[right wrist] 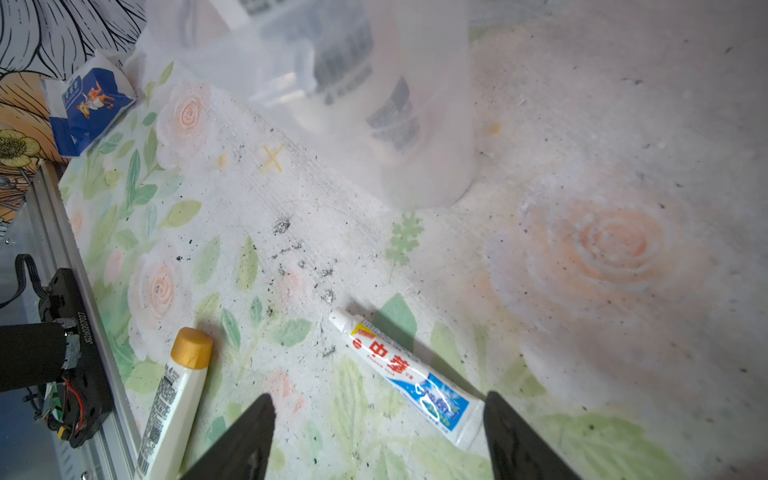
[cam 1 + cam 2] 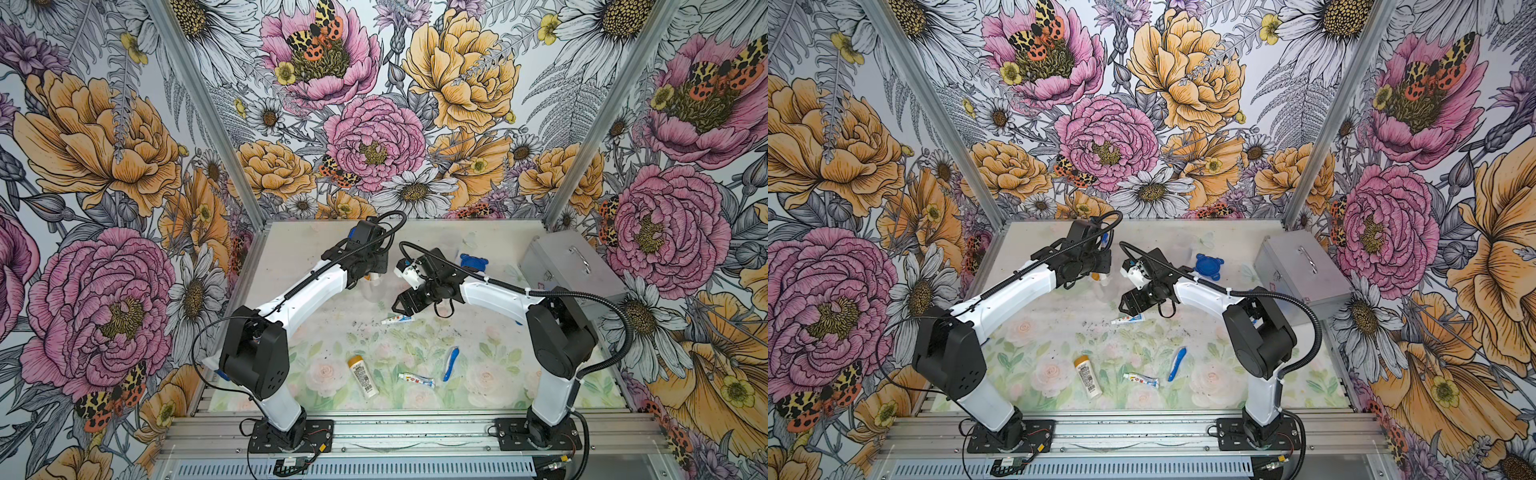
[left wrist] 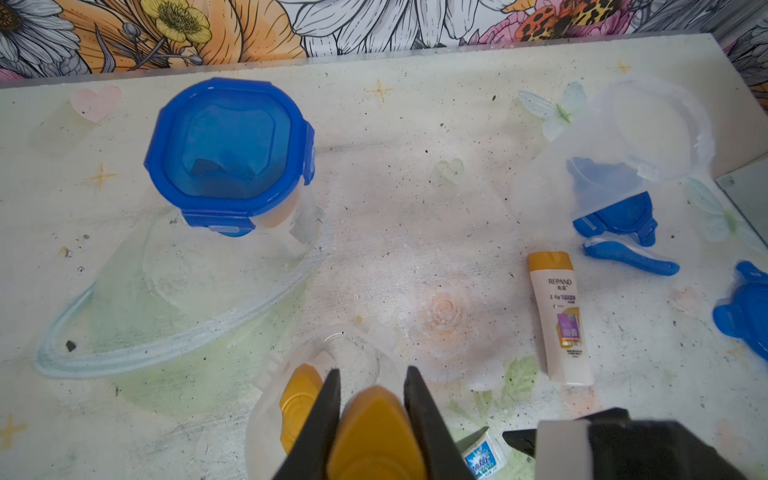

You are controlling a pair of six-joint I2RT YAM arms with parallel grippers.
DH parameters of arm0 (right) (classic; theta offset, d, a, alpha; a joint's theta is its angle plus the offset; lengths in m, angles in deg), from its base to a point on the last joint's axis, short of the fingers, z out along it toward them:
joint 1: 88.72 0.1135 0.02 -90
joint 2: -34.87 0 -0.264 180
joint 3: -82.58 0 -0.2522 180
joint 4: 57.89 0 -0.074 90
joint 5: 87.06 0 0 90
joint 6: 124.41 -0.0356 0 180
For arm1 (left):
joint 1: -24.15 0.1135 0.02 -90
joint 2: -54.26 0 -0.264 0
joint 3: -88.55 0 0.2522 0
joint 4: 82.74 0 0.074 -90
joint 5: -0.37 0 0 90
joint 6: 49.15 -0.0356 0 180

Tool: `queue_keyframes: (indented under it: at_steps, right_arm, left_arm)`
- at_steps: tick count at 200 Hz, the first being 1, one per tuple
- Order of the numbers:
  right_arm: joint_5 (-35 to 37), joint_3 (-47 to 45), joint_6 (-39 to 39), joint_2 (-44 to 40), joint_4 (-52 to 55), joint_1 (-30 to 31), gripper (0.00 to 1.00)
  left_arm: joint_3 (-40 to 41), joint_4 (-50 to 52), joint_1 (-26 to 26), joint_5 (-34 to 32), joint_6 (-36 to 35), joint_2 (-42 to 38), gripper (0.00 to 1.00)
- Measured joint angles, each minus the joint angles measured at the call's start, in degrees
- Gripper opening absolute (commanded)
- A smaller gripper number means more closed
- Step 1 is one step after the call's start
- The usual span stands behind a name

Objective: Pack away toiletry kits
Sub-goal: Place the toiletry item into the container, then pick up the toiletry item from the center of the board.

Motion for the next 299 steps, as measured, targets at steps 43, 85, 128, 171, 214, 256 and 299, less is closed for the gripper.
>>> queue_keyframes:
  at_steps: [43,85,128,171,214,256,299]
  right_arm:
    - [2.7,1.0,2.6,3.1,0.1,1.4,0.78]
    - [4.5,1.0,4.8,5.0,0.0,2.1,0.78]
    - [5.9,1.1,6.2,6.9,0.0,2.4,0.77]
    - [6.8,0.0,8.2,7.0,-0.2,3.2,0.69]
    - [8.4,-2.3,10.4,6.4,-2.0,4.3,0.52]
    - [8.7,-4.7,11.1,5.0,-3.3,4.6,0.32]
    - [8.7,-5.6,11.5,3.9,-3.0,4.6,0.17]
  left_arm:
    - [1.4,-1.0,0.0,0.0,0.5,0.0,0.29]
    - [2.1,-1.5,0.1,0.0,1.6,0.0,0.32]
    - [3.8,-1.9,0.1,0.1,3.0,0.0,0.35]
    - [5.2,-1.9,0.6,0.5,4.6,-0.2,0.41]
    - [6.3,-1.9,2.3,1.9,6.2,-3.2,0.45]
    - [6.4,-1.9,5.0,3.6,7.7,-6.8,0.47]
    - [6.4,-1.2,7.2,4.7,7.8,-8.8,0.51]
